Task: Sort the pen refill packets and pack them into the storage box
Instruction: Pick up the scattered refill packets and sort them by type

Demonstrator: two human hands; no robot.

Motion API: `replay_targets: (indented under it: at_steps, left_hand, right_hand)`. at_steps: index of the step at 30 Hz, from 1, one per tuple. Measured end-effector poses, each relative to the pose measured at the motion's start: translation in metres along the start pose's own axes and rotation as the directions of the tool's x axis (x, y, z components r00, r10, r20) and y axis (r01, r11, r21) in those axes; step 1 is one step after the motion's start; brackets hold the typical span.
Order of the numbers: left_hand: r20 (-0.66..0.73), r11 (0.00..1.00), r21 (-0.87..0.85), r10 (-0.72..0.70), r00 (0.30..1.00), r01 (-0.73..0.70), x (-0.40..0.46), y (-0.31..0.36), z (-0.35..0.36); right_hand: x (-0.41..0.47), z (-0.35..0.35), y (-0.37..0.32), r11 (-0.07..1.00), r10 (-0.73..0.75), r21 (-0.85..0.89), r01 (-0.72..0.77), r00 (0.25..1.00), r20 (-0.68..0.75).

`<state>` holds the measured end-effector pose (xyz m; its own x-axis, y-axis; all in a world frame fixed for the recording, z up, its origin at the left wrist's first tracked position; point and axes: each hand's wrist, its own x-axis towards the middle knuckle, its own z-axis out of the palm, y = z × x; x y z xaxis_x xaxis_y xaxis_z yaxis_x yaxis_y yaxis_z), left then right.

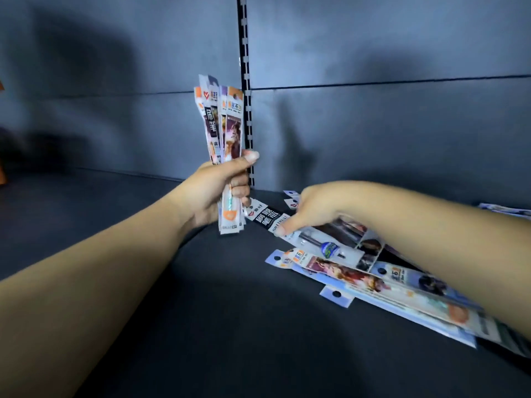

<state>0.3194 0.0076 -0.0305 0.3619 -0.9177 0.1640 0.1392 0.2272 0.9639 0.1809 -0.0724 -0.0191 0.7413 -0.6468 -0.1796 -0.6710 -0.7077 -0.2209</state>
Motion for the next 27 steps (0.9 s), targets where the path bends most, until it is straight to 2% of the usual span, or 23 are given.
replay_targets:
  at_steps: [2, 5, 8, 9, 11, 13, 14, 15, 19, 24, 27]
  left_hand:
    - [0.031, 1.0, -0.018, -0.013, 0.999, 0.013, -0.002, -0.004, 0.001]
    - [-0.002, 0.997, -0.069, 0.032, 0.999, -0.033, 0.001, -0.002, -0.002]
    - [-0.077, 0.997, -0.058, 0.048, 0.996, -0.052, 0.006, -0.002, -0.007]
    - [-0.102, 0.998, -0.046, 0.045, 0.994, -0.05, 0.007, -0.004, -0.009]
    - [-0.092, 0.999, -0.046, 0.023, 0.996, -0.027, 0.009, -0.01, -0.009]
    - [-0.021, 0.999, -0.034, -0.017, 1.0, 0.016, 0.011, -0.012, -0.007]
    - [0.01, 0.999, -0.035, -0.025, 1.0, 0.025, 0.009, -0.012, -0.005]
    - [0.036, 0.998, -0.055, -0.016, 0.999, 0.018, 0.008, -0.01, -0.003]
    - [0.138, 0.986, -0.169, 0.028, 0.99, -0.004, 0.003, -0.003, 0.002]
    - [0.007, 0.984, -0.16, 0.077, 0.997, -0.075, 0.007, -0.001, 0.0]
    - [0.103, 0.982, -0.163, 0.116, 0.988, -0.098, 0.004, -0.002, 0.005]
  right_hand:
    - [0.005, 0.002, 0.008, 0.996, 0.009, 0.092, -0.007, 1.0, -0.024]
    - [0.01, -0.001, 0.018, 0.971, 0.007, 0.237, 0.014, 0.996, -0.087]
    - [0.013, -0.006, 0.024, 0.866, -0.005, 0.486, 0.118, 0.974, -0.228]
    - [0.014, -0.007, 0.025, 0.784, -0.01, 0.595, 0.176, 0.962, -0.271]
    - [0.017, -0.005, 0.026, 0.527, -0.023, 0.803, 0.279, 0.949, -0.315]
    - [0.018, -0.002, 0.023, 0.262, -0.05, 0.911, 0.32, 0.947, -0.318]
    - [0.019, 0.001, 0.02, 0.19, -0.059, 0.927, 0.324, 0.946, -0.319]
    - [0.021, 0.004, 0.016, 0.159, -0.063, 0.929, 0.334, 0.943, -0.328]
    - [0.025, 0.011, 0.004, 0.17, -0.026, 0.875, 0.454, 0.889, -0.457]
    - [0.023, 0.008, 0.006, 0.104, 0.027, 0.83, 0.548, 0.833, -0.553]
    - [0.021, 0.013, 0.002, 0.101, -0.038, 0.837, 0.537, 0.843, -0.536]
